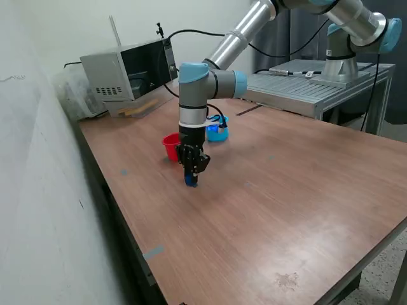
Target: Place red objects in the red bin, and blue objects in the blue bin.
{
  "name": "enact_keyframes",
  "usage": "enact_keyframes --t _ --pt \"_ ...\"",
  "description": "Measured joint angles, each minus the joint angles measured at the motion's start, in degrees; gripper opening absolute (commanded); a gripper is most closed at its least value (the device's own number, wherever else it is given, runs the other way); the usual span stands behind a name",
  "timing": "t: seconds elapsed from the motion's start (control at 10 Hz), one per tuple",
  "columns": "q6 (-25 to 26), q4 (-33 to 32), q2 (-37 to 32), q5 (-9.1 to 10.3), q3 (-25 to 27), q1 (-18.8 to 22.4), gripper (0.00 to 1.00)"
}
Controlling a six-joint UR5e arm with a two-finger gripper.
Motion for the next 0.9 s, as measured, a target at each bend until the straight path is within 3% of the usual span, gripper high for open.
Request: enact_keyframes --t 0.2,0.5,0.9 --pt "-0.23 0.52 -2.64 -0.20 1.22 0.05 0.00" --pt "-0.46 3.90 -13.53 -0.47 7.15 -0.38 0.00" --pt "-0.47 10.42 -29.21 -1.85 16.83 -7.75 0.00"
